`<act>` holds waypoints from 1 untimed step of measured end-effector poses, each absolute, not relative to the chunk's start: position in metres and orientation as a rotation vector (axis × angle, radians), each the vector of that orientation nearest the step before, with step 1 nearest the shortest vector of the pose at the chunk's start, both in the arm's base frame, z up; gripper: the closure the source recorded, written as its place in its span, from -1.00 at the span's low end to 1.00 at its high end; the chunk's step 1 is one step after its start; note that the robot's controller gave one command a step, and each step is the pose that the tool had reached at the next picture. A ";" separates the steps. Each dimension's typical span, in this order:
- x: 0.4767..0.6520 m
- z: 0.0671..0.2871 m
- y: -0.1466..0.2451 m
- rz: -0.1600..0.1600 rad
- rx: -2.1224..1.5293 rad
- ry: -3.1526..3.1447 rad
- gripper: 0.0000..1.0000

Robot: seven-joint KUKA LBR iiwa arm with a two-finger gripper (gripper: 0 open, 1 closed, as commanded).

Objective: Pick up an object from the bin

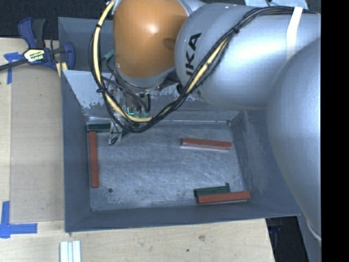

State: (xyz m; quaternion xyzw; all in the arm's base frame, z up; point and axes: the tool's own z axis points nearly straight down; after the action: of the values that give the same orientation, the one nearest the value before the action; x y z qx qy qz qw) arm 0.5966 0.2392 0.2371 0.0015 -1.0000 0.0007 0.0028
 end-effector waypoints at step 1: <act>0.597 0.092 0.212 0.004 0.236 -3.128 -1.00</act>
Offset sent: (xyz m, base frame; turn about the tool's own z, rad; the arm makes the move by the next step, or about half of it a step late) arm 0.0012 -0.0251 -0.1400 -0.1473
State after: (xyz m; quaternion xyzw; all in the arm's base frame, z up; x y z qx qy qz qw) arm 0.5967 0.2124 0.0921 0.0752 -0.9972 0.0011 0.0026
